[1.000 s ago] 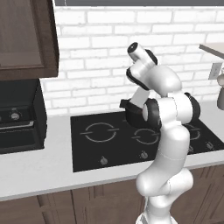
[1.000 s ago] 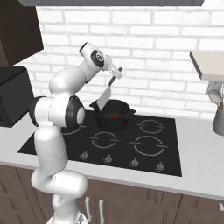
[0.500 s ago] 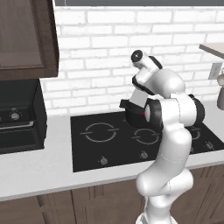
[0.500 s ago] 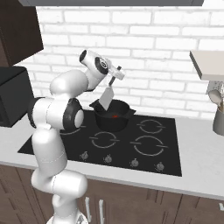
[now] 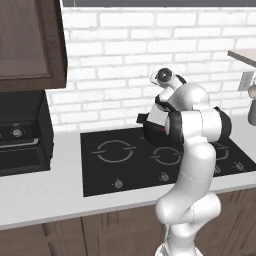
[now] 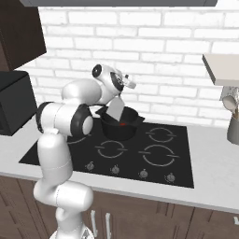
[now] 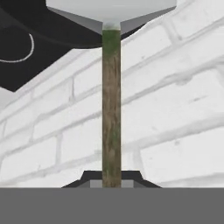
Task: Put the lime and bell pepper in the pot. Retrieve the spatula and lightly stir the vegetables in the pot.
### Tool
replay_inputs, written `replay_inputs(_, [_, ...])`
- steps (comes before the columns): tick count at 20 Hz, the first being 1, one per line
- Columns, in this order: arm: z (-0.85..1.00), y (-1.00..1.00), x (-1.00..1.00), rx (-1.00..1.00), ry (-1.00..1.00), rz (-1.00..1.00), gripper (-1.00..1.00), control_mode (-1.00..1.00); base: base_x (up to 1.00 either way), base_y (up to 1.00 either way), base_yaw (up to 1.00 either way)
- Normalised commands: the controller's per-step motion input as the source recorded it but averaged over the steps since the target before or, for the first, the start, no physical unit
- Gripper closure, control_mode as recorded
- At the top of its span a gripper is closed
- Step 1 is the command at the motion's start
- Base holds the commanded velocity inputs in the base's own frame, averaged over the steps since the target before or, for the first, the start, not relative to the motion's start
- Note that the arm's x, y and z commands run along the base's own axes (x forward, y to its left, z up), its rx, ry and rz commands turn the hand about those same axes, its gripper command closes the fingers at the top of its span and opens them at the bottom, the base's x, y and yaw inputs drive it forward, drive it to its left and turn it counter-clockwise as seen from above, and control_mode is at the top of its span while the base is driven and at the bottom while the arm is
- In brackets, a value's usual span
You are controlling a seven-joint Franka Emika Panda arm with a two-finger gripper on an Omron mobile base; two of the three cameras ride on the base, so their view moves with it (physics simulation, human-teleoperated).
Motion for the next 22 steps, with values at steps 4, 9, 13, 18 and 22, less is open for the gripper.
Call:
replay_inputs(4, [0.0,0.01,0.18,-0.05,-0.04,0.2,1.0,-1.0,0.0,0.0,0.0])
replay_inputs(9, [-0.04,0.0,0.14,-0.04,0.0,0.11,1.0,-1.0,0.0,0.0,0.0])
replay_inputs(13, [-0.07,0.0,0.16,-0.03,0.0,0.0,1.0,-1.0,0.0,0.0,0.0])
replay_inputs(18, [-0.09,0.0,0.15,-0.02,0.0,0.0,1.0,-1.0,0.0,0.0,0.0])
replay_inputs(22, [-0.22,0.0,0.12,-0.01,0.0,0.0,1.0,-1.0,0.0,0.0,0.0])
